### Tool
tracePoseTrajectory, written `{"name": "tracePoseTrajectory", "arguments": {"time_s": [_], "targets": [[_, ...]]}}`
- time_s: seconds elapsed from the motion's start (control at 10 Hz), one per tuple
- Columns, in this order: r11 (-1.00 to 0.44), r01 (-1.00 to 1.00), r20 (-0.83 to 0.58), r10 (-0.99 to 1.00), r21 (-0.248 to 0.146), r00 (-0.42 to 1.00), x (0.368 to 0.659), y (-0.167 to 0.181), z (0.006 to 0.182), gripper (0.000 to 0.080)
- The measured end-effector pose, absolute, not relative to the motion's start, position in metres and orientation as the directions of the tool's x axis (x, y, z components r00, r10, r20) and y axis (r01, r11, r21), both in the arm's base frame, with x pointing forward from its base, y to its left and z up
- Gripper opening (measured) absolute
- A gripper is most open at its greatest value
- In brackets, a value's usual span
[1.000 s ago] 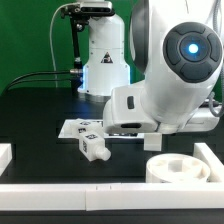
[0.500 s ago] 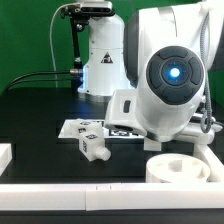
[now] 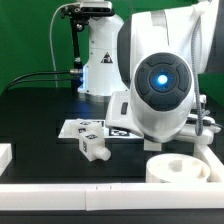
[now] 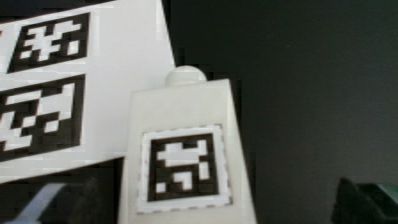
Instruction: Assemble stool
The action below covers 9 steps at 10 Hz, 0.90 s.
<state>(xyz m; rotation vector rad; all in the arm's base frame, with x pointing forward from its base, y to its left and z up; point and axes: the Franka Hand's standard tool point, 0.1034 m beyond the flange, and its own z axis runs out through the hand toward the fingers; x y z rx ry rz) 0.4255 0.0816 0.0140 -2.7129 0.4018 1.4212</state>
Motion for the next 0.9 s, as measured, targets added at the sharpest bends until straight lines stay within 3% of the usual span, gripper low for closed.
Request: {"name": "tracePoseTrajectory", "arguments": {"time_s": [0.1, 0.2, 0.3, 0.4, 0.6, 0.9], "targets": [[-0.965, -0.253, -0.814, -0.205, 0.073, 0.543, 0.426, 0.081, 0.014, 0.0562], [-0.965, -0.253, -0.814, -0.205, 0.073, 0.543, 0.426, 0.081, 0.014, 0.0425], [-0.965, -0.253, -0.815, -0.204, 0.073, 0.543, 0.426, 0.081, 0.014, 0.0425], [-0.965, -0.251, -0.814, -0.202, 0.071, 0.545, 0.426, 0.081, 0.015, 0.0335], [-0.968, -0.243, -0.808, -0.185, 0.054, 0.560, 0.432, 0.081, 0.026, 0.0335], [-0.968, -0.248, -0.771, -0.178, 0.026, 0.611, 0.466, 0.079, 0.069, 0.0335]]}}
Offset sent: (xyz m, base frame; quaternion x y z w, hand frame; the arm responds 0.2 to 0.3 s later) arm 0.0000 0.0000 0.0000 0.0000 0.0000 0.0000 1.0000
